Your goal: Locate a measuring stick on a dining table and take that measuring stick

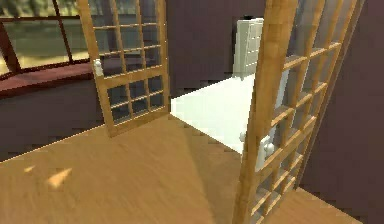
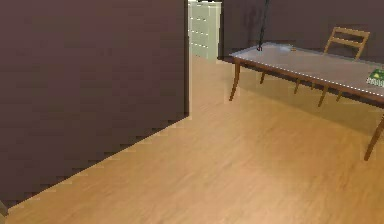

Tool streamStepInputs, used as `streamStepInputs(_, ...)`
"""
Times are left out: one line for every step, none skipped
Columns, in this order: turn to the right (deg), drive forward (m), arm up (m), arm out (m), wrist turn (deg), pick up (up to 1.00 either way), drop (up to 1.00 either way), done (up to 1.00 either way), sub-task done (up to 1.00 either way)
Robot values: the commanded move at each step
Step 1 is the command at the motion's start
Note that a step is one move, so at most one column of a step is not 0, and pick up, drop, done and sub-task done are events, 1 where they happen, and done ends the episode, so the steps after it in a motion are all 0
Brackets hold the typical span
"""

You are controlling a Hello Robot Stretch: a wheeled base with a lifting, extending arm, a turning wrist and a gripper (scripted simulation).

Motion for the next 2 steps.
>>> streamStepInputs(-12.0,0.00,0.00,0.00,0.0,0.00,0.00,0.00,0.00)
streamStepInputs(0.0,0.65,0.00,0.00,0.0,0.00,0.00,0.00,0.00)
